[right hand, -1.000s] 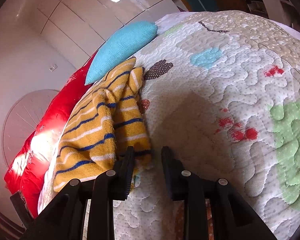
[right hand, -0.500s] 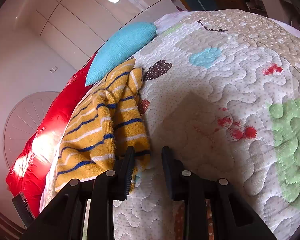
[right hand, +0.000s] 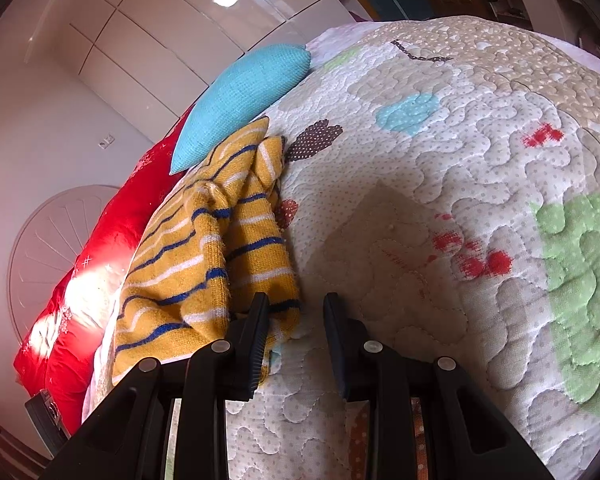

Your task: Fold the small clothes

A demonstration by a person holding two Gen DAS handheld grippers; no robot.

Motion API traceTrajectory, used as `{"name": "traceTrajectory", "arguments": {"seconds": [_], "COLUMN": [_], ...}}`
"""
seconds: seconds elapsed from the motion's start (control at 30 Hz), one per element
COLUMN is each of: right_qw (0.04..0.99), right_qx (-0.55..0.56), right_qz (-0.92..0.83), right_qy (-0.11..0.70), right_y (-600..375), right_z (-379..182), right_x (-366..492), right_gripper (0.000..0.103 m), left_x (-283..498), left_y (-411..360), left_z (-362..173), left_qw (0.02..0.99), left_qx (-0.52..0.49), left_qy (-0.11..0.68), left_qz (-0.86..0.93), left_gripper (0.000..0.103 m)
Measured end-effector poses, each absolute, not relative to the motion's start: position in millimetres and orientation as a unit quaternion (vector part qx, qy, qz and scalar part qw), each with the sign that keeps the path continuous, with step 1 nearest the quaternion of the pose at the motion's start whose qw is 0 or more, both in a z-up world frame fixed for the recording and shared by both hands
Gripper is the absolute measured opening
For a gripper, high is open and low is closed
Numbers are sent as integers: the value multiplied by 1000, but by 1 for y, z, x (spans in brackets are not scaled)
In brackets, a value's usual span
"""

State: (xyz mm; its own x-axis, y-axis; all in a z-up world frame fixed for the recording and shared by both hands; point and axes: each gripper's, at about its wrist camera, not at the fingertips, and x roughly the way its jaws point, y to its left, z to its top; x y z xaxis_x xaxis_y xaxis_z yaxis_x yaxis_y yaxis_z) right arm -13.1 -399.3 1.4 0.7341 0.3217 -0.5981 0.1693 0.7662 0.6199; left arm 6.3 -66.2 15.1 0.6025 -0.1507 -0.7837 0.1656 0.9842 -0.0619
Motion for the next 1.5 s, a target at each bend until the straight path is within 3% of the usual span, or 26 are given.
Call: {"name": "traceTrajectory", "arguments": {"seconds": [0.27, 0.4, 0.6, 0.87, 0.9, 0.93, 0.97, 1.03, 1.13, 1.2, 1.23, 1.27, 1.33, 1.5], "right_qw": [845, 869, 875, 848, 841, 833, 821, 816, 826, 834, 837, 844, 856, 887], "right_qx": [352, 297, 288, 268, 286, 308, 334, 350, 352, 358, 355, 340, 285, 257], "right_qz": [61, 47, 74, 82, 89, 97, 112, 122, 153, 163, 156, 137, 80, 40], "right_qy": [397, 394, 382, 450, 451, 450, 449, 444, 412, 387, 385, 392, 424, 382], "right_y": [-406, -404, -399, -371, -372, -375, -376, -376, -377, -381, -382, -382, -380, -386], "right_z": [5, 35, 66, 27, 22, 18, 16, 24, 46, 55, 55, 52, 43, 71], "right_x": [-17, -18, 41, 147, 153, 157, 159, 158, 140, 121, 115, 110, 103, 61], "right_gripper": [30, 65, 77, 80, 77, 60, 52, 40, 39, 40, 45, 49, 53, 56], "left_x": [4, 9, 83, 178, 183, 185, 185, 182, 171, 162, 159, 156, 151, 123], "left_y": [-41, -22, -31, -96, -106, -113, -118, -124, -123, -122, -123, -123, -122, -94], "left_z": [27, 59, 86, 35, 25, 20, 22, 34, 63, 74, 76, 74, 63, 48], "left_qw": [872, 884, 870, 786, 778, 779, 784, 776, 786, 785, 785, 788, 802, 797], "left_qx": [-60, -69, -100, -130, -124, -119, -118, -128, -118, -117, -114, -111, -85, -112], "left_qy": [460, 436, 441, 528, 542, 547, 541, 539, 520, 519, 521, 525, 532, 540], "left_qz": [-155, -156, -199, -295, -291, -283, -282, -301, -311, -318, -314, -302, -258, -246], "left_gripper": [103, 103, 103, 103, 103, 103, 97, 63, 43, 43, 49, 62, 74, 76]}}
